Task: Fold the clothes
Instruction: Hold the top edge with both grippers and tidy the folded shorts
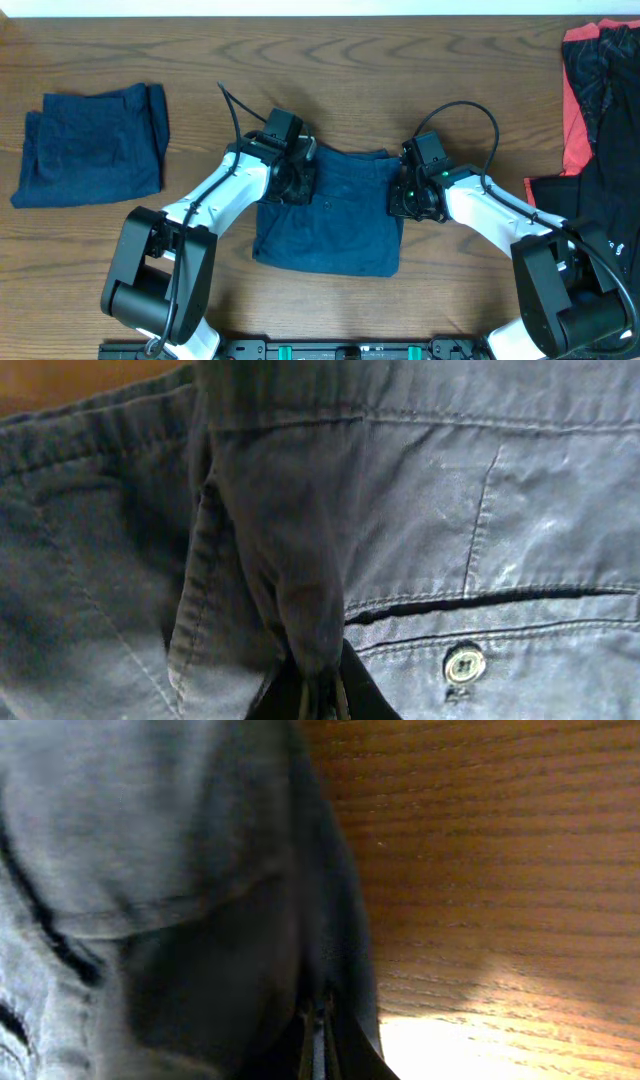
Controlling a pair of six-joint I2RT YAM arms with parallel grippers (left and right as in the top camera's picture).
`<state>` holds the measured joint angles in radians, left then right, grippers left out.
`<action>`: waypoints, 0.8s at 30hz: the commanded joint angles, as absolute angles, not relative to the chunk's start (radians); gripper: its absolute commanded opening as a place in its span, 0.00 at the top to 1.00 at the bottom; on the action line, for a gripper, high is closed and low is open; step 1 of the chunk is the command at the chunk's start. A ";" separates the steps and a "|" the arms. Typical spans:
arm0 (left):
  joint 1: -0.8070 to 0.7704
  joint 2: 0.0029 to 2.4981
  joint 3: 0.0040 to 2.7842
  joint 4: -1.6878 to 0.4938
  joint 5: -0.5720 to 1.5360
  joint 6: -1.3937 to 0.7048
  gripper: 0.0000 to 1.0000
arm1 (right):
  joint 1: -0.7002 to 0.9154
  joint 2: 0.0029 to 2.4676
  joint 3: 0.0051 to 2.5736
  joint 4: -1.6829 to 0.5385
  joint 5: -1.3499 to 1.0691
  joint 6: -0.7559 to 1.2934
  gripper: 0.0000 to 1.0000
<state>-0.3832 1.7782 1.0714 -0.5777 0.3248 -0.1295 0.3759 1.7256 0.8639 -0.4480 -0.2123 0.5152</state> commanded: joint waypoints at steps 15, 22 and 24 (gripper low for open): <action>-0.237 1.663 1.089 -0.783 0.149 -0.200 0.94 | 0.365 1.799 0.821 -0.463 -0.184 0.508 0.96; -0.262 1.665 1.085 -0.730 0.175 -0.200 0.59 | 0.365 1.799 0.821 -0.461 -0.184 0.508 0.96; -0.266 1.666 1.084 -0.717 0.175 -0.200 0.50 | 0.365 1.799 0.821 -0.464 -0.184 0.508 0.97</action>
<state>-0.2577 1.6733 1.0740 -0.7246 0.1829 -0.1947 0.3759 1.7298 0.8642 -0.4446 -0.2279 0.5152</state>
